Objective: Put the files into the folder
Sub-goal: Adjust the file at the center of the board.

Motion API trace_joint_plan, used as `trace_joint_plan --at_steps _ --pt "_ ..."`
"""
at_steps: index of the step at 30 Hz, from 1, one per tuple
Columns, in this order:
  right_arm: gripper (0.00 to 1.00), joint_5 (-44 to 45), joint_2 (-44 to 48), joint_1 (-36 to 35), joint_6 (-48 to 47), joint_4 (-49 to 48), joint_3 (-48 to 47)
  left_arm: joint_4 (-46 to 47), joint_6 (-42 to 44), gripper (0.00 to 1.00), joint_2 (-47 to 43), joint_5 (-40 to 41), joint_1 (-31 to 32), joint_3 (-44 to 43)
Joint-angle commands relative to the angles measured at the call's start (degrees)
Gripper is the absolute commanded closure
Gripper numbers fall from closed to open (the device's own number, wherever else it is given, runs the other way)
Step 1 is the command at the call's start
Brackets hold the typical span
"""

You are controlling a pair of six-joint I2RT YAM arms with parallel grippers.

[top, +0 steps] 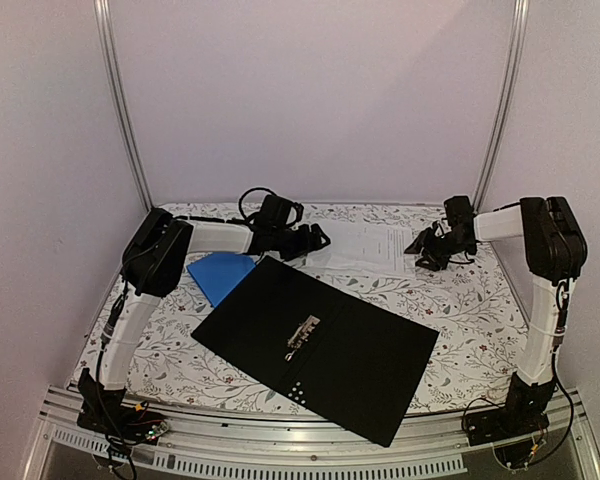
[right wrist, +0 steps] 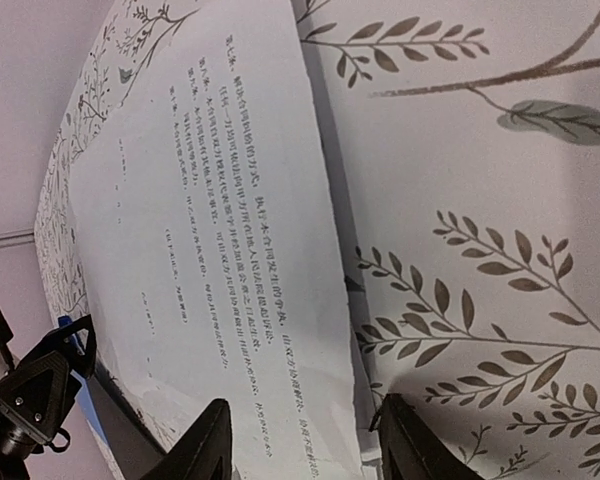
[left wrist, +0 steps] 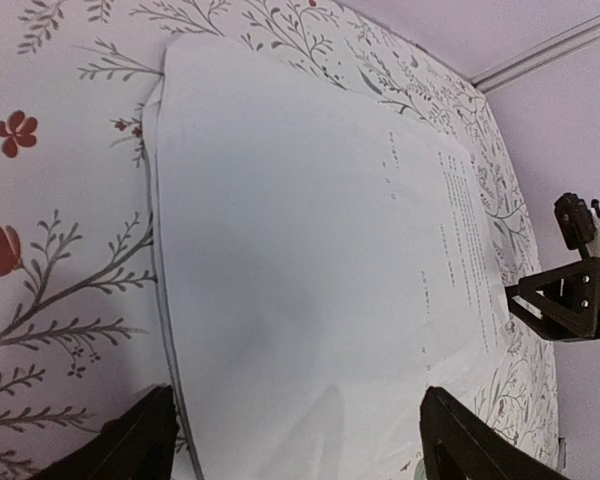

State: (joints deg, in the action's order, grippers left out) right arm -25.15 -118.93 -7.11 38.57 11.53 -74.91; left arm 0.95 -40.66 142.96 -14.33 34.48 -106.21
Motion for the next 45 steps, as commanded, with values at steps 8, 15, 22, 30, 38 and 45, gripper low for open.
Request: trace_joint_plan --at_steps 8,15,22,30,38,45 --pt "0.51 -5.7 -0.5 -1.4 4.2 -3.1 2.2 -6.3 0.9 0.16 0.4 1.4 0.6 1.6" --pt "0.52 -8.9 -0.1 -1.4 5.9 -7.8 2.9 -6.2 1.3 0.16 0.4 1.2 0.8 2.1" --pt "0.53 -12.8 -0.5 -1.4 8.3 -13.9 3.5 -5.1 1.6 0.16 0.3 0.1 1.0 3.0" --pt "0.56 -9.7 0.6 -1.4 9.2 -14.3 5.3 -2.7 1.6 0.15 -1.5 -1.3 1.1 5.7" --pt "0.57 -1.6 5.6 -1.5 5.1 -7.4 6.7 -2.8 2.3 0.16 -2.7 -0.9 0.8 6.8" --pt "0.52 4.2 9.7 -1.4 0.8 -3.2 6.5 -4.5 2.6 0.12 -2.6 0.3 0.6 6.6"
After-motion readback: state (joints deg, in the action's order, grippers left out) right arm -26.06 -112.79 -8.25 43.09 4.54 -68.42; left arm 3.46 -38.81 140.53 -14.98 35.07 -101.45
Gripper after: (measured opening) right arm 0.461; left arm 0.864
